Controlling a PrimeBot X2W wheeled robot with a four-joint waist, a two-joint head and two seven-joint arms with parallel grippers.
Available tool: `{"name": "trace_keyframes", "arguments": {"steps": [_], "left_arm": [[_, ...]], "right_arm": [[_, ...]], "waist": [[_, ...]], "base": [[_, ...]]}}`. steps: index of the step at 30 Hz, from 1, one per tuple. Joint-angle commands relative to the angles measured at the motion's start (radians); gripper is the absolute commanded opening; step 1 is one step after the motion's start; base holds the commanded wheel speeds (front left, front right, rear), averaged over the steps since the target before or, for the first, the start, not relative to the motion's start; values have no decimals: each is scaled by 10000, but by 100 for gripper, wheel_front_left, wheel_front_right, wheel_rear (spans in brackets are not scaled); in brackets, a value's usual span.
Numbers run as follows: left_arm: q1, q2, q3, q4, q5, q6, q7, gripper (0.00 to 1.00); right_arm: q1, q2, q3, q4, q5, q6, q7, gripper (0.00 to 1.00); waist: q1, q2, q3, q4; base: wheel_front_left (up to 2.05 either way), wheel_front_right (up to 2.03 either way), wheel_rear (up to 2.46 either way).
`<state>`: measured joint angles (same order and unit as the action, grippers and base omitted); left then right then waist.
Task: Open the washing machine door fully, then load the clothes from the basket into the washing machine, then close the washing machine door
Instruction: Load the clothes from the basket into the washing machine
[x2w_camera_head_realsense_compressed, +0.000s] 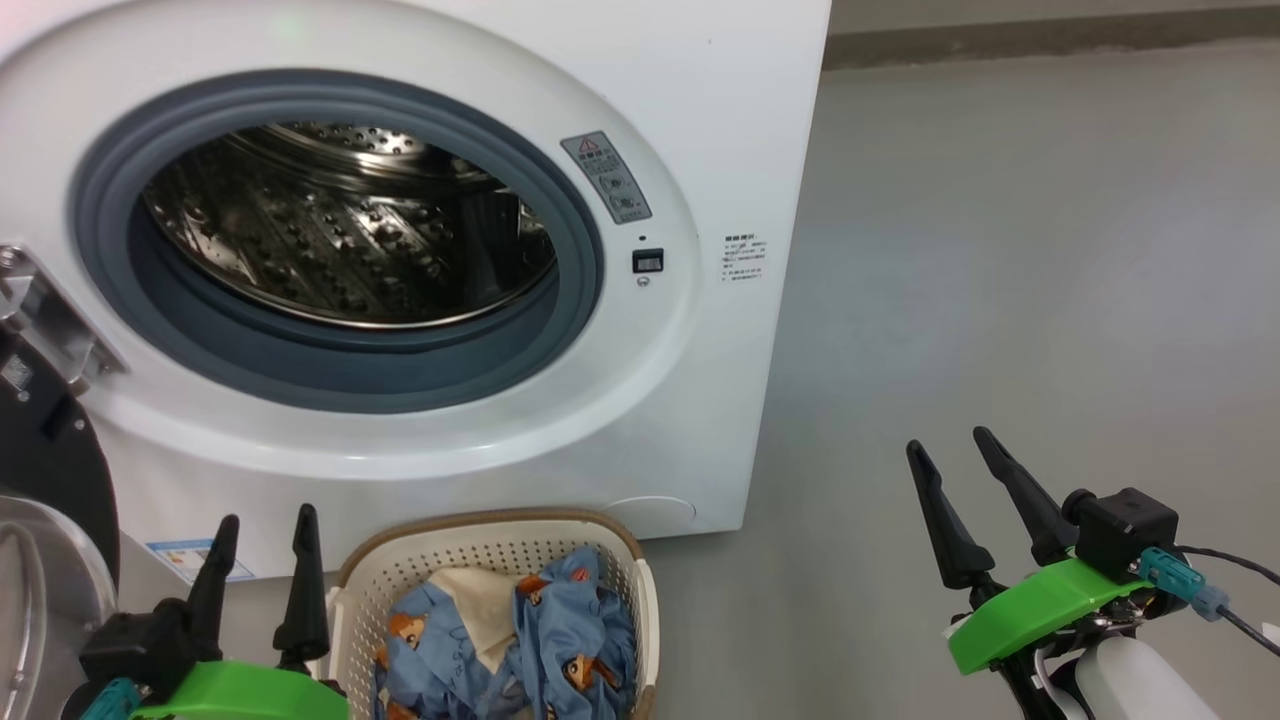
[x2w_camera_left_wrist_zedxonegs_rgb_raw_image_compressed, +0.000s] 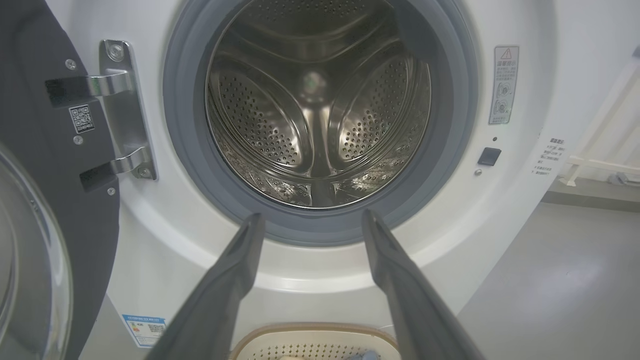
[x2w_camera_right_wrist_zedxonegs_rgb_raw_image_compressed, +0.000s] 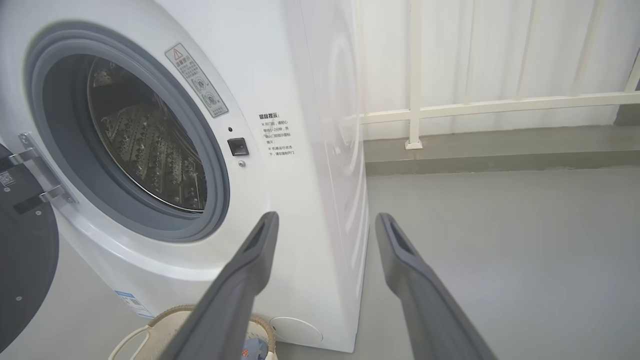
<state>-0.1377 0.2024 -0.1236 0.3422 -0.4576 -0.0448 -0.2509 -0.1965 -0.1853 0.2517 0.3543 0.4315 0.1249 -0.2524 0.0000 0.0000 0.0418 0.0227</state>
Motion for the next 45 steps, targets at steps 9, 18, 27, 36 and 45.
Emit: {"name": "trace_keyframes", "arguments": {"steps": [9, 18, 27, 36, 45], "left_arm": [[-782, 128, 549, 90, 223, -373, -109, 100], [-1630, 155, 503, 935, 448, -695, -109, 100], [-2556, 218, -30, 2613, 310, -841, -109, 100], [-3666, 653, -1684, 4058, -699, -856, -12, 100], [-4767, 1022, -3183, 5113, -1906, -858, 37, 100]], "right_arm": [[-578, 116, 20, -367, -249, 58, -94, 100], [-954, 417, -163, -555, -494, 58, -94, 100], [-1304, 648, -356, -715, -704, 58, -94, 100], [-1727, 846, -487, -930, -904, 58, -94, 100], [-2230, 1131, -418, -944, -934, 58, -94, 100]], "waist": [[0, 0, 988, -302], [0, 0, 1978, -673], [0, 0, 2969, -1095], [0, 0, 3981, -1354], [0, 0, 5214, -1569]], "base": [[0, 0, 0], [0, 0, 0], [0, 0, 0], [0, 0, 0], [0, 0, 0]]}}
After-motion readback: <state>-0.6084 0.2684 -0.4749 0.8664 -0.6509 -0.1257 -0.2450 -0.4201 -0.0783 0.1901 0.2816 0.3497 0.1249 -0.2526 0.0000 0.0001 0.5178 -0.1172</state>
